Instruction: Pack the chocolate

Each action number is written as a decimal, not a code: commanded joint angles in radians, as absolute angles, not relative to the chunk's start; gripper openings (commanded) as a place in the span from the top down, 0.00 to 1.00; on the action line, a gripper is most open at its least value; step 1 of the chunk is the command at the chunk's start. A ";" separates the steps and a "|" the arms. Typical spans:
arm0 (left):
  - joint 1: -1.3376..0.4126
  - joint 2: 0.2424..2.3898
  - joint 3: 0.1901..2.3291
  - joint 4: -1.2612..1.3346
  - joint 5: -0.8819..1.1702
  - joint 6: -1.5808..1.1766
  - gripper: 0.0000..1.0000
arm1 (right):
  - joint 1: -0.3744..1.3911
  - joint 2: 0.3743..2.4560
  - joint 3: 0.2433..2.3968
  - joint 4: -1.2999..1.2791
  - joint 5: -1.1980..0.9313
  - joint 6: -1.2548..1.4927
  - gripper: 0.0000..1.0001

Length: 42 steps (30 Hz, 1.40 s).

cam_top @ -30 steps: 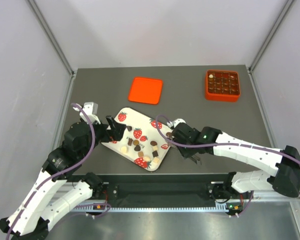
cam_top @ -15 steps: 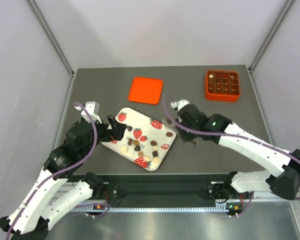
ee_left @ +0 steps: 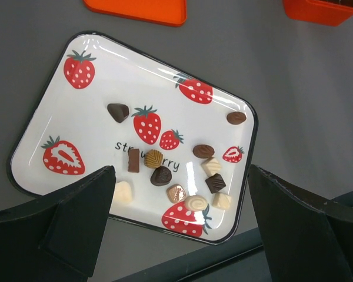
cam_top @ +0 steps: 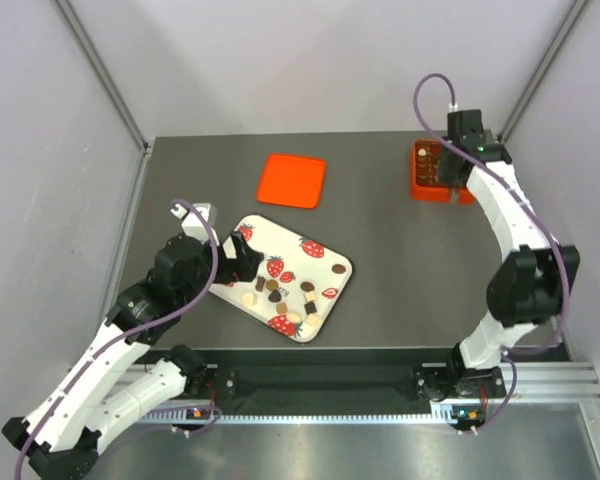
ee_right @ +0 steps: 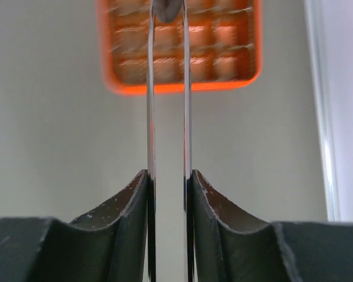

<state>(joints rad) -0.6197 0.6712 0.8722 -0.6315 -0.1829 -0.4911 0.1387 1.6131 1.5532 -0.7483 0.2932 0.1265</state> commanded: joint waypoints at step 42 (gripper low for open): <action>-0.618 0.713 0.897 -0.575 -0.186 -0.448 0.01 | -0.058 1.921 1.970 -0.718 0.203 0.095 0.56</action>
<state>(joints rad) -0.6197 0.7395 0.8547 -0.5858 -0.1661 -0.4721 -0.0734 2.0830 1.9682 -0.7353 0.2237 0.0792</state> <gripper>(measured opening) 0.991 0.443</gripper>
